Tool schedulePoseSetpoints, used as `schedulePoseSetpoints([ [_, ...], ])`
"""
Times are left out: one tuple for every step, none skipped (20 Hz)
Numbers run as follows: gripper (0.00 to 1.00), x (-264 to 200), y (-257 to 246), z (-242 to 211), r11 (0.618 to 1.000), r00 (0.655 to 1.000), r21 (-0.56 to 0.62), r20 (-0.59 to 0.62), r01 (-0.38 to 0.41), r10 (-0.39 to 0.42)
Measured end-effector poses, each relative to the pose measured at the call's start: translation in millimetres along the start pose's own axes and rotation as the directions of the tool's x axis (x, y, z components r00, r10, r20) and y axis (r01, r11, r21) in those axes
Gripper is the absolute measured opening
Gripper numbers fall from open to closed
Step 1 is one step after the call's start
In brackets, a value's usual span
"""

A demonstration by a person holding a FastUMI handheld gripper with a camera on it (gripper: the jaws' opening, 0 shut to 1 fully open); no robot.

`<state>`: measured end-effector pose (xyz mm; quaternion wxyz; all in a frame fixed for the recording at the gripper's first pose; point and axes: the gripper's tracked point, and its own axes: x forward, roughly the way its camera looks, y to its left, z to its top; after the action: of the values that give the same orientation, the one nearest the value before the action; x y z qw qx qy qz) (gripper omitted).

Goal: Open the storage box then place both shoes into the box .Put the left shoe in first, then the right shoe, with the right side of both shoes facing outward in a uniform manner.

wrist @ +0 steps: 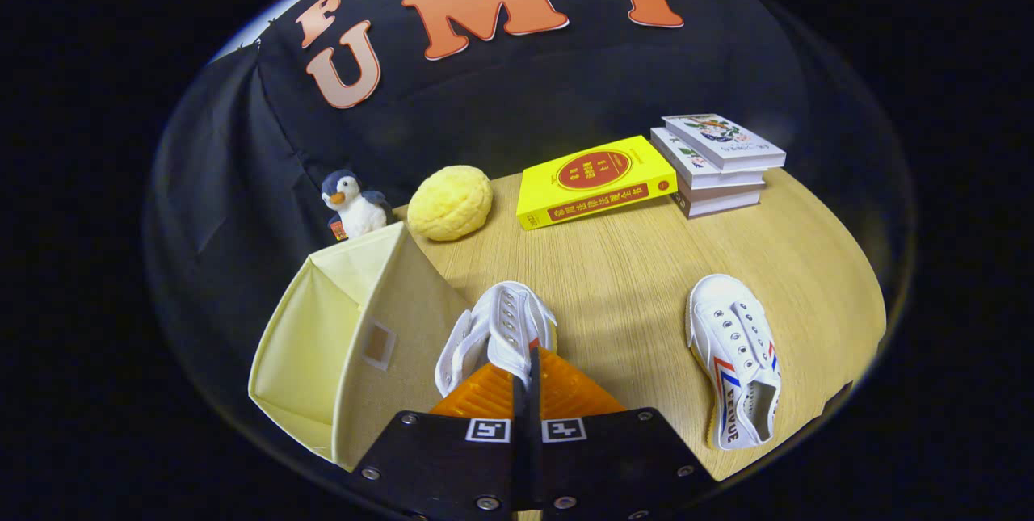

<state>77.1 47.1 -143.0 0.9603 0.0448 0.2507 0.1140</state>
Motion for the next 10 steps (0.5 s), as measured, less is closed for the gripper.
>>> schedulePoseSetpoints([
  [0.00, -7, 5, 9, 1.000, 1.000, 0.013, 0.018, 0.000, 0.000],
  [0.00, -15, 10, 20, 1.000, 0.999, 0.024, 0.040, 0.000, -0.001],
  [0.00, -24, 17, 29, 0.999, 0.998, 0.033, 0.056, -0.004, 0.002],
  [0.00, -31, 25, 38, 0.999, 0.997, 0.043, 0.081, -0.009, 0.005],
  [0.00, -38, 34, 48, 0.998, 0.994, 0.051, 0.109, -0.019, 0.013],
  [0.00, -46, 43, 54, 0.998, 0.993, 0.062, 0.118, -0.028, 0.021],
  [0.00, -52, 54, 62, 0.997, 0.990, 0.071, 0.136, -0.041, 0.031],
  [0.00, -57, 62, 68, 0.996, 0.988, 0.082, 0.149, -0.046, 0.033],
  [0.00, -60, 72, 72, 0.995, 0.988, 0.086, 0.151, -0.050, 0.037],
  [0.00, -64, 83, 74, 0.994, 0.986, 0.089, 0.160, -0.056, 0.042],
])
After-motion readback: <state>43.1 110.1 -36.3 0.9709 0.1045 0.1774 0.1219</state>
